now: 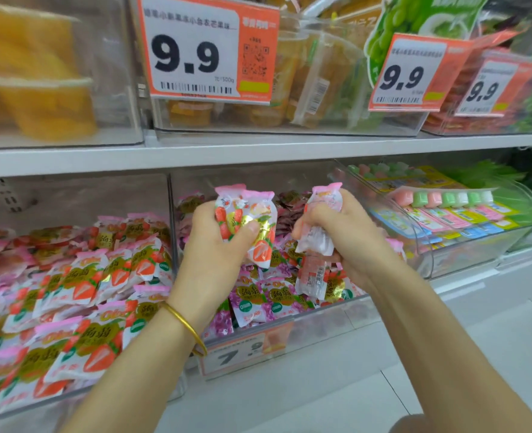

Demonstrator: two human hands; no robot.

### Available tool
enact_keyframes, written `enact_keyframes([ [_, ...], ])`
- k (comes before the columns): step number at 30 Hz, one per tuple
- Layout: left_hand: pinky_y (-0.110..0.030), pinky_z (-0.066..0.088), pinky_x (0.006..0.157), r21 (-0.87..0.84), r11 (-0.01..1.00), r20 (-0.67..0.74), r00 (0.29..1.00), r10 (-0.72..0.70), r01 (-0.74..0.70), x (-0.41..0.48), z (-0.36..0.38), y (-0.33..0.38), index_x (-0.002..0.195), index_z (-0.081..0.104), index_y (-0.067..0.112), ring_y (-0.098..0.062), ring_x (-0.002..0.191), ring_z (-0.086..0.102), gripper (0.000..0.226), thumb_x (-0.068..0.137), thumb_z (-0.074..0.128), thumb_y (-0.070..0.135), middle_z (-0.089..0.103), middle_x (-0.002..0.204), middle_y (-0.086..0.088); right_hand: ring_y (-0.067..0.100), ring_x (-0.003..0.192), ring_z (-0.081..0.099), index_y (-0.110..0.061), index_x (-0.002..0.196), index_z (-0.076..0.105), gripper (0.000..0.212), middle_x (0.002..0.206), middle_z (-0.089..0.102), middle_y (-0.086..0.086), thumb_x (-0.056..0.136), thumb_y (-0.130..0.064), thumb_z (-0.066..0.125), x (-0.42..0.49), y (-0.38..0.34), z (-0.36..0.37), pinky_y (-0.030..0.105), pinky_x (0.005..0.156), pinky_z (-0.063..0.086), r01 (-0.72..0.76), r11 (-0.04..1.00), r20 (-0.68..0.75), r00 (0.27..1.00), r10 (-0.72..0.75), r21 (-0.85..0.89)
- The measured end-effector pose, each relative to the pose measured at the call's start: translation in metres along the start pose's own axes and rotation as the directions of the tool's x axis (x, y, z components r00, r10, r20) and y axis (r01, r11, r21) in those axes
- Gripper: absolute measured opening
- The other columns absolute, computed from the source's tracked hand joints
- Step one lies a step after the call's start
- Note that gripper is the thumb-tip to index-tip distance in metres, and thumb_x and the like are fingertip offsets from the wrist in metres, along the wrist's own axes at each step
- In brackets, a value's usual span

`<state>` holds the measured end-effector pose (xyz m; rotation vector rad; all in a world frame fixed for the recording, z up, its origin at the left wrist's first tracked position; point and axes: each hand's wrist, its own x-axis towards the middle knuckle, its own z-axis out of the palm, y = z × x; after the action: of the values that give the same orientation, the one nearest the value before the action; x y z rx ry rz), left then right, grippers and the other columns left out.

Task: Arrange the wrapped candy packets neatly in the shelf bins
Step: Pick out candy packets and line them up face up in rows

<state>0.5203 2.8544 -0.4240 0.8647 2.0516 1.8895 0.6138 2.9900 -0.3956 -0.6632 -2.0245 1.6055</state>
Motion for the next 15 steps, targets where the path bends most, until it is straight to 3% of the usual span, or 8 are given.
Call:
enact_keyframes([
  [3,-0.042,0.053,0.087,-0.033,0.999,0.003,0.999,0.034,-0.034,-0.015,-0.007,0.008,0.112,0.046,0.028,-0.012,0.097,0.064,0.031,0.086,0.062,0.027,0.064,0.108,0.002,0.010,0.051,0.042,-0.014,0.118,0.053,0.043,0.072,0.051,0.005,0.092,-0.047,0.046,-0.012,-0.006,0.013,0.021,0.041,0.031,-0.096,0.981,0.199,0.978,0.061,0.170],
  [6,-0.043,0.053,0.086,-0.053,0.996,-0.035,0.997,0.068,-0.069,-0.035,-0.021,0.017,0.100,0.046,0.035,-0.012,0.097,0.063,0.026,0.086,0.063,0.022,0.063,0.106,0.002,0.024,0.065,0.054,-0.001,0.119,0.058,0.051,0.087,0.056,0.018,0.077,-0.030,0.057,-0.023,-0.024,0.019,0.030,0.048,0.051,-0.235,0.914,0.552,0.834,0.015,0.331],
  [8,-0.041,0.053,0.086,-0.039,0.995,-0.061,0.994,0.086,-0.088,-0.048,-0.035,0.020,0.101,0.047,0.034,-0.011,0.096,0.063,0.026,0.086,0.063,0.022,0.062,0.104,0.004,0.028,0.076,0.063,-0.004,0.110,0.065,0.045,0.094,0.063,0.021,0.069,-0.021,0.064,-0.030,-0.028,0.023,0.036,0.060,0.057,-0.230,0.917,0.666,0.745,-0.049,0.326],
  [10,-0.030,0.051,0.085,-0.009,0.994,-0.089,0.990,0.110,-0.111,-0.060,-0.052,0.021,0.103,0.047,0.030,-0.004,0.093,0.060,0.024,0.086,0.062,0.022,0.061,0.100,0.008,0.025,0.069,0.064,0.001,0.111,0.061,0.064,0.086,0.064,0.020,0.061,-0.033,0.083,-0.035,-0.031,0.038,0.035,0.058,0.056,-0.197,0.949,0.682,0.731,-0.025,0.246],
  [12,-0.024,0.050,0.080,0.018,0.992,-0.111,0.986,0.125,-0.123,-0.068,-0.070,0.022,0.102,0.047,0.027,-0.001,0.087,0.058,0.021,0.087,0.061,0.024,0.059,0.093,0.013,0.019,0.042,0.051,0.001,0.098,0.053,0.078,0.061,0.053,0.014,0.053,-0.055,0.083,-0.042,-0.035,0.063,0.025,0.040,0.046,-0.087,0.991,0.586,0.810,0.011,0.100],
  [13,-0.024,0.050,0.078,0.028,0.992,-0.116,0.985,0.125,-0.123,-0.072,-0.079,0.022,0.102,0.048,0.027,-0.001,0.084,0.058,0.020,0.087,0.061,0.025,0.057,0.089,0.014,0.014,0.033,0.040,-0.005,0.088,0.051,0.072,0.051,0.045,0.007,0.053,-0.062,0.077,-0.046,-0.038,0.078,0.020,0.035,0.036,0.003,1.000,0.507,0.862,-0.012,0.018],
  [15,-0.024,0.051,0.075,0.026,0.993,-0.127,0.985,0.118,-0.116,-0.077,-0.099,0.021,0.102,0.048,0.027,-0.001,0.081,0.058,0.017,0.089,0.059,0.026,0.057,0.086,0.015,0.006,0.029,0.029,-0.009,0.082,0.052,0.052,0.044,0.036,-0.006,0.065,-0.056,0.067,-0.053,-0.045,0.106,0.014,0.033,0.025,0.147,0.987,0.378,0.919,-0.112,-0.065],
])
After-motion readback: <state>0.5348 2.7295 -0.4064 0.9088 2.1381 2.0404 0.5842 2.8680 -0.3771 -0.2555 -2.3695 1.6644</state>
